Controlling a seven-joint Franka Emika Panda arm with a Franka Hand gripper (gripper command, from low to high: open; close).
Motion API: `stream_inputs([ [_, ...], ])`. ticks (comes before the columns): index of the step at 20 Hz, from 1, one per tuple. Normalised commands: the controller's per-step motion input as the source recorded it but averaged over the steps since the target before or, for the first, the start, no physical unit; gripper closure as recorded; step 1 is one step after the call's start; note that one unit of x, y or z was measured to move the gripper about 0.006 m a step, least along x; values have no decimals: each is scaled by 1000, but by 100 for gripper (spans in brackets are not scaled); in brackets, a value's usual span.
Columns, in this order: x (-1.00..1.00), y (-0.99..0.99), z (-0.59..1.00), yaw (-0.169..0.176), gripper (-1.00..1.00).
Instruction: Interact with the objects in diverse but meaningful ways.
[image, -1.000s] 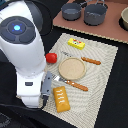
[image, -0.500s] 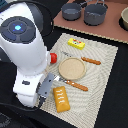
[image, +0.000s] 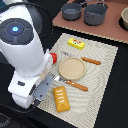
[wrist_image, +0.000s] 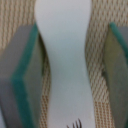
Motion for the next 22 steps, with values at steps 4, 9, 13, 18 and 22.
stream_inputs([
  [4, -222, 204, 626, 12, 100],
  [9, 125, 503, 1000, 108, 100],
  [13, 441, 643, 1000, 93, 100],
  [18, 429, 810, 641, 55, 100],
  [22, 315, 856, 66, 44, 100],
])
